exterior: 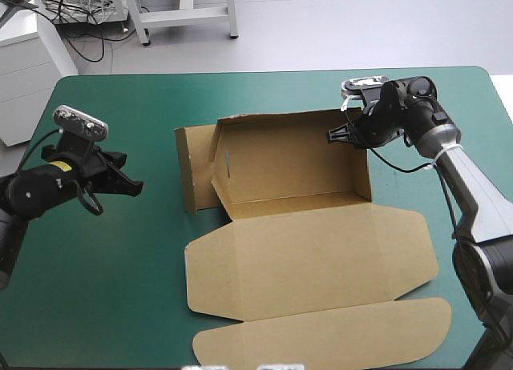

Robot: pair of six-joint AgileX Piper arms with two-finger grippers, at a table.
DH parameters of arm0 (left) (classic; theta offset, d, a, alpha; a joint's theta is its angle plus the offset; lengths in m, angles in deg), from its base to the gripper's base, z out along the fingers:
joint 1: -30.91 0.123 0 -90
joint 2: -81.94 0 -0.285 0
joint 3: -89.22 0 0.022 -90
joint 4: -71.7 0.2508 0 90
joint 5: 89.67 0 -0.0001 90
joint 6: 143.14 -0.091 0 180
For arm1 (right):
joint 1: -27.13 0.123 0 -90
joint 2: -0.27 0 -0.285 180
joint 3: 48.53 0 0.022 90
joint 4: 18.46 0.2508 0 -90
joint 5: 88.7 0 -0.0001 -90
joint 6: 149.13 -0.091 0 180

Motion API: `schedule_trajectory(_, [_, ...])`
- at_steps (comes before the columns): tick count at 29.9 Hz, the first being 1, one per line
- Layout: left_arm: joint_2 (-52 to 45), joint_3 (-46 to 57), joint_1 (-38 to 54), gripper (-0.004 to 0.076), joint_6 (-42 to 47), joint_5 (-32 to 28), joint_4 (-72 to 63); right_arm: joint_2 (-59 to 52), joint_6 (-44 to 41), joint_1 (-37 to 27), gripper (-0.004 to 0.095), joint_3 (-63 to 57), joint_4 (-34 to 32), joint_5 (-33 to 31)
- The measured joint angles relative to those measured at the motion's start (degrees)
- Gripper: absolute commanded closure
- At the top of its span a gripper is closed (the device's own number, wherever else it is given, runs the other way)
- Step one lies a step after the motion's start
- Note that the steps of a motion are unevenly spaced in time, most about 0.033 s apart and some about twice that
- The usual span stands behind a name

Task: Fold the box

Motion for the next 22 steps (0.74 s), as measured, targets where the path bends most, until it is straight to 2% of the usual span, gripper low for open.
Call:
schedule_trajectory(4, [-6.20, 8.68, 0.00, 0.0734, -0.06, -3.28, -0.62, 2.86, 0.53, -0.19, 0.0923, 0.66, 0.05, 4.10])
schedule_trajectory(9, [-17.18, 17.13, -0.05, 0.0734, 0.31, -4.24, -0.78, 5.65, 1.06, -0.36, 0.0923, 0.90, 0.30, 8.32])
schedule_trajectory(13, [-25.64, 22.07, -0.05, 0.0734, 1.51, -2.91, -0.78, 7.83, 1.09, -0.36, 0.0923, 0.40, 1.59, 5.69])
schedule_trajectory(17, [-33.37, 26.37, -0.05, 0.0734, 3.66, -0.05, -0.39, 8.18, 1.54, -0.36, 0.0923, 0.48, 1.84, 5.77])
schedule_trajectory(22, [-40.76, 31.09, -1.87, 0.0734, 10.34, 1.81, 5.37, 8.18, 1.71, -0.36, 0.0923, 0.48, 1.84, 5.84])
